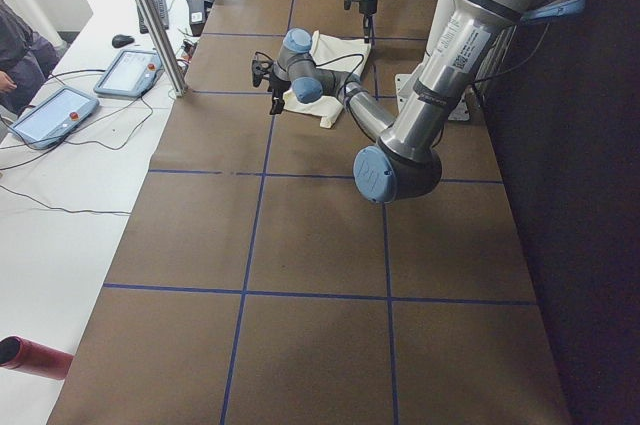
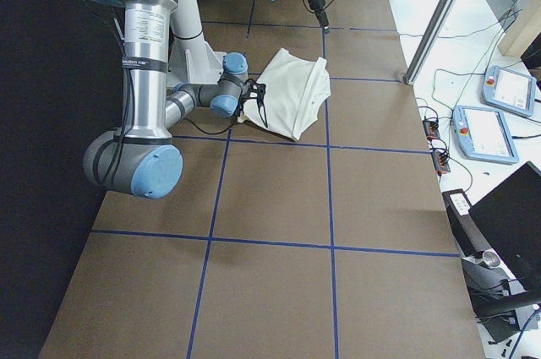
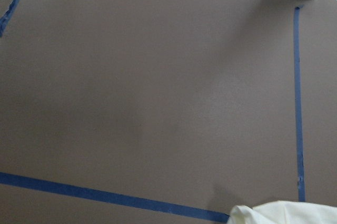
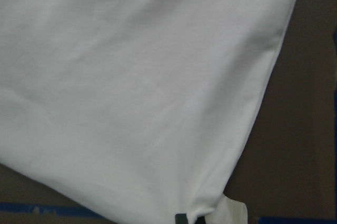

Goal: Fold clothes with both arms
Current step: 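Grasp the folded bundle's corner with the right gripper and drag it toward the robot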

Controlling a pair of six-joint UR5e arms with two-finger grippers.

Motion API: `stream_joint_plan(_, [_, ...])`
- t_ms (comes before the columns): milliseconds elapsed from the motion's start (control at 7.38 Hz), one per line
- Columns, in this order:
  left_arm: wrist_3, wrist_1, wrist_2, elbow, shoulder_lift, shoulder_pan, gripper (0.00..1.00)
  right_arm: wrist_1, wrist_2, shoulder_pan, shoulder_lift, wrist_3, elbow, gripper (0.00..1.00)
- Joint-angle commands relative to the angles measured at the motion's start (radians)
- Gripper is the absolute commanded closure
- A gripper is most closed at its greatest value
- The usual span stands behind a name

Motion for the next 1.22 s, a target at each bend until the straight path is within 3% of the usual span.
stream_joint_plan(0, [-0.005, 0.0, -0.002, -0.035, 0.0, 0.022, 0.0, 0.006, 0.023, -0.068, -0.053, 0.014, 0.061, 0.23])
stream_joint_plan(136, [-0.026, 0.003, -0.002, -0.059, 0.001, 0.056, 0.0, 0.009, 0.014, -0.068, -0.044, 0.016, 0.066, 0.0])
stream_joint_plan(678, [-0.397, 0.168, 0.01, -0.166, 0.046, 0.315, 0.05, 0.015, 0.018, 0.194, 0.072, 0.014, 0.052, 0.0])
stream_joint_plan(1084, [-0.476, 0.198, 0.032, -0.156, 0.041, 0.381, 0.11, 0.014, 0.007, 0.215, 0.096, 0.014, 0.04, 0.0])
